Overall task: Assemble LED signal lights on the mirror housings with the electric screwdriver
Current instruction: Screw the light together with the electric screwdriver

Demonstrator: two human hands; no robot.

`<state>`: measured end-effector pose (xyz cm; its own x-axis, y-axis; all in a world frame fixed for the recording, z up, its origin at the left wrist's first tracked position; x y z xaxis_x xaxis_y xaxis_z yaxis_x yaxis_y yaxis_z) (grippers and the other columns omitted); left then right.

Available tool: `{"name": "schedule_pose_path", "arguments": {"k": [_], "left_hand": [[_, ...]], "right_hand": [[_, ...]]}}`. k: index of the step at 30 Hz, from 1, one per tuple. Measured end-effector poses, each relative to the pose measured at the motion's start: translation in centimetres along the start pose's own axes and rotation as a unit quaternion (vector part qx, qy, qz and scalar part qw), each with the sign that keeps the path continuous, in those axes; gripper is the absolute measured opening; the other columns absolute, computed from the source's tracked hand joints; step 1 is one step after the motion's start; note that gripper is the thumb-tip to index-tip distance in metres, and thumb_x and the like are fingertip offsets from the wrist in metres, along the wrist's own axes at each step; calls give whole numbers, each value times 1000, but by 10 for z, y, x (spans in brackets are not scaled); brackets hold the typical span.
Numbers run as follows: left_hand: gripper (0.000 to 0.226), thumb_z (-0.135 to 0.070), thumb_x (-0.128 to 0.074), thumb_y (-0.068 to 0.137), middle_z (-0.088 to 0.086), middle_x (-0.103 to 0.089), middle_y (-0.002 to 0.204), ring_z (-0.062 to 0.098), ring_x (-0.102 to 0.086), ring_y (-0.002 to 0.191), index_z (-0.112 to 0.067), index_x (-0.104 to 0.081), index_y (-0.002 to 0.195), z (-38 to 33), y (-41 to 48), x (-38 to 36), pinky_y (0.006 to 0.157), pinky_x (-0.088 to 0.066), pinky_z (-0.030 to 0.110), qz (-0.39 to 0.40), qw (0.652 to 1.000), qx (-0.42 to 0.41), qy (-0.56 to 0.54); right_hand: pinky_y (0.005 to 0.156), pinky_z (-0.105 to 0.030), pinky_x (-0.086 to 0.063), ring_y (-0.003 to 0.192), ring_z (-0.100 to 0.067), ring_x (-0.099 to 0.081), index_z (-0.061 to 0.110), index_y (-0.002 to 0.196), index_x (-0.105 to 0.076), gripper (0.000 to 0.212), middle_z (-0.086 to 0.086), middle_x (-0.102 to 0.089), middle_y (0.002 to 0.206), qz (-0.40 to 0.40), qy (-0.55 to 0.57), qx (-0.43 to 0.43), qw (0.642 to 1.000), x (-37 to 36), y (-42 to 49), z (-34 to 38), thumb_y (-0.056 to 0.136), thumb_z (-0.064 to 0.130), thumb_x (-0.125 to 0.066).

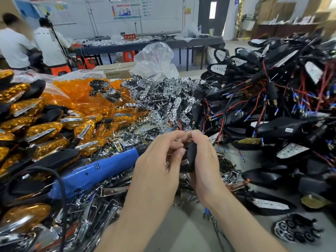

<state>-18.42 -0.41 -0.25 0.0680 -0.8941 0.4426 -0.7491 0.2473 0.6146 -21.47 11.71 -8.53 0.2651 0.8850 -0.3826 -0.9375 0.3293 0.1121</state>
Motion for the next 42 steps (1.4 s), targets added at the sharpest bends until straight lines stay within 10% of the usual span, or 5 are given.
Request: {"name": "schedule_pose_path", "arguments": {"k": [13,18,23,31,42], "left_hand": [[37,-16,-54,96,-9,-68,103,14,-66,92,-21,-62,131,-22,-10,-15,73,-58,36,23,978,-83,192],[41,-20,-50,102,-30,-62,123,-12,-56,115,-49,-52,131,13,-27,2,92,-49,15,-12,996,86,-17],[23,-4,-50,101,1,-77,101,14,-74,96,-15,-63,116,88,-60,29,92,-52,34,-170,830,403,-346],[58,-13,-48,102,35,-51,129,45,-52,125,7,-23,150,107,-82,33,109,-42,48,-201,631,547,-512],[34,-21,-47,103,27,-62,110,27,-60,74,1,-45,129,130,-64,28,79,-53,41,-245,608,577,-487]], "right_hand": [[72,-35,-40,72,-11,-50,27,62,-62,26,10,-53,68,-34,23,-6,999,6,-3,-6,85,35,-54],[56,-29,-51,59,-19,-58,23,68,-62,19,-1,-58,68,-15,134,-68,988,2,1,-17,85,30,-56],[52,-32,-51,54,-24,-57,22,65,-64,17,-6,-54,65,-4,178,-69,982,-2,3,-18,80,27,-57],[47,-28,-49,49,-22,-55,20,107,-72,21,-5,-58,64,31,102,-134,985,-28,1,-25,98,27,-54],[49,-24,-48,45,-18,-56,16,101,-65,29,-5,-67,64,183,-208,-298,913,-100,16,-72,85,39,-60]]}}
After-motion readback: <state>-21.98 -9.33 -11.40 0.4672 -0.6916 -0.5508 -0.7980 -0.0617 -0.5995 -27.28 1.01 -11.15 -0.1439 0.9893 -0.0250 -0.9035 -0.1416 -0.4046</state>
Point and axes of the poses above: each hand's wrist, its own y-axis towards the middle knuckle, its own x-axis out of the back of the hand, z = x × y, the point moved 10 cm from there along y, towards the middle knuckle
